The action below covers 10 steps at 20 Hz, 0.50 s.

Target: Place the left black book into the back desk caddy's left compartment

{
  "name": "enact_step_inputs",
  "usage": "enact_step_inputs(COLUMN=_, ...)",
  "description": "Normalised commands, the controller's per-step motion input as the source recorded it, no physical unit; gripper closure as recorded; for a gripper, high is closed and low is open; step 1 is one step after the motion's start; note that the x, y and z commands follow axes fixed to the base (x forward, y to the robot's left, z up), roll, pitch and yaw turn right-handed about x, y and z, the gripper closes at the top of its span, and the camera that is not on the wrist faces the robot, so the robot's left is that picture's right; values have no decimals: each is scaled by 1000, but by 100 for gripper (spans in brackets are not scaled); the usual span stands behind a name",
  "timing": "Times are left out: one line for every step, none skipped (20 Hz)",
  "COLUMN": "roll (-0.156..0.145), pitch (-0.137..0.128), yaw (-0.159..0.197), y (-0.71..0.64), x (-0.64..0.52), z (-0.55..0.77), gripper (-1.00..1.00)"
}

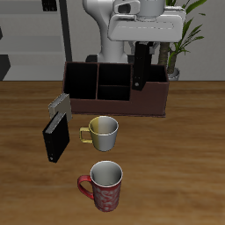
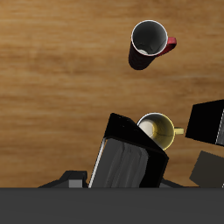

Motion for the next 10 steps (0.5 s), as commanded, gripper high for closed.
enact_step_inputs(roll=-18, pitch=-6, yaw=59, y=-12, x=-257, z=75, gripper=100)
enact_step_inputs(roll=10, pitch=13, yaw=90, y=-80, x=-227, z=44, gripper=100)
enact_step_inputs(roll=-19, pitch=67, yaw=-28, y=-92, x=-107, z=10, gripper=100)
enact_step_inputs(roll=-7, pitch=-26, yaw=8, y=-76, x=-276, z=109, gripper=100)
enact_step_inputs(roll=-4, pitch=-48, yaw=103, y=-44, x=-370, z=94, gripper=100)
enact_step_inputs(roll=-27, pitch=20, yaw=47, y=-80, x=-202, z=97, gripper=100)
enact_step_inputs(roll=1, pitch=-32, yaw=59, y=-42, x=-292, z=118, gripper=100)
enact_step_inputs(roll=0, pitch=0, yaw=0, y=0, x=0, z=0, gripper=100)
enact_step_inputs(roll=-54, pitch=-16, yaw=110, y=-219, x=-534, z=341, gripper=100)
enact_step_inputs(roll=0, pitch=0, yaw=0, y=25, x=31, z=30, gripper=100)
